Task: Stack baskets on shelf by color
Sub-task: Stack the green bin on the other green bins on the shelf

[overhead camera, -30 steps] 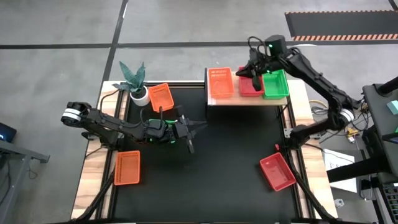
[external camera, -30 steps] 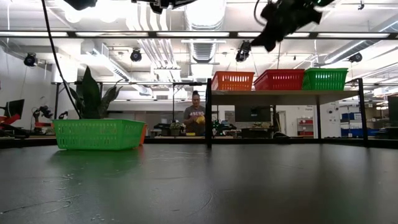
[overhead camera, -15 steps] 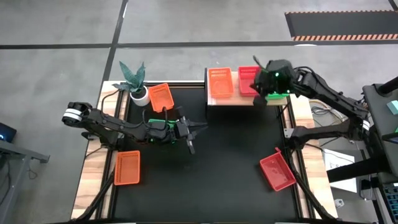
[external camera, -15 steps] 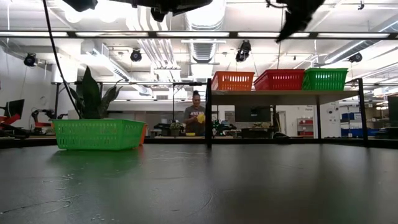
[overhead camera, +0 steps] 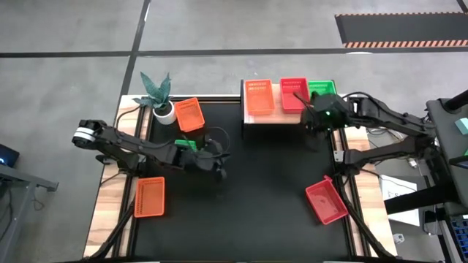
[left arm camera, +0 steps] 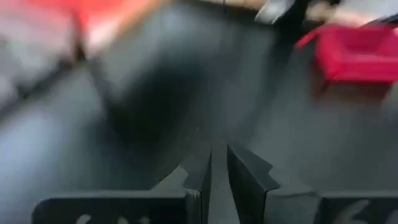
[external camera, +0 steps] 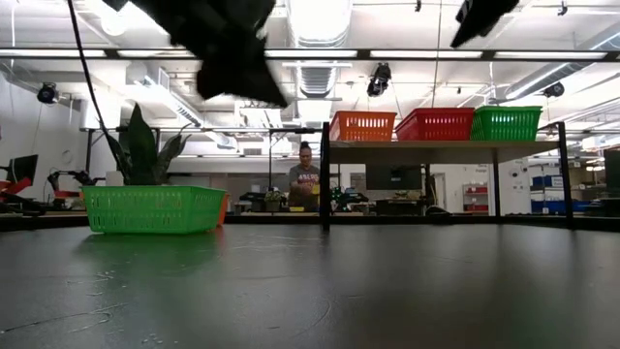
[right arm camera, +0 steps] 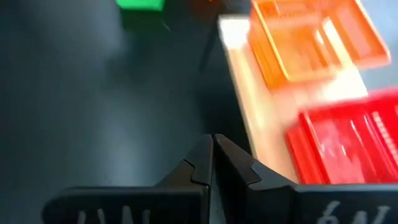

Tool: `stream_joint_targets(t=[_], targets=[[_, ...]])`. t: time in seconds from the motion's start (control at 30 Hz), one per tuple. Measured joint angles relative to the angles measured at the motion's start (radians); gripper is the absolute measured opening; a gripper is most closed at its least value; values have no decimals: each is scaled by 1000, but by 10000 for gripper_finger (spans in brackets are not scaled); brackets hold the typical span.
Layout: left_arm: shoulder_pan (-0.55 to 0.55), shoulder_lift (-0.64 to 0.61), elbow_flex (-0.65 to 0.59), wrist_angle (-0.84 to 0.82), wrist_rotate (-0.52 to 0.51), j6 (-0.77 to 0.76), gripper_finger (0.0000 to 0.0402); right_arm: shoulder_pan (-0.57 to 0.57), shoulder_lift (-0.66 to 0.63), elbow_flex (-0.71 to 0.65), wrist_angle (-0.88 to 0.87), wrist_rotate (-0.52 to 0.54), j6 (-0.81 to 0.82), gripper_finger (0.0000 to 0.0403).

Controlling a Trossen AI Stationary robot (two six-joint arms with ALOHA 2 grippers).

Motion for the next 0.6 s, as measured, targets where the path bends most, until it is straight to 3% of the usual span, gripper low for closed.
stream_joint_targets(t=[0.13, 0.2, 0.6], targets=[[11, 14, 72, -452, -2, -487, 36, 81, -5, 0, 53, 0, -1, 9], [12, 30, 78, -541, -2, -595, 36, 112, -4, -1, 65, 0, -2, 9], [35, 62, 78, -594, -1, -651, 36, 200, 9, -7, 54, 82, 33, 9]])
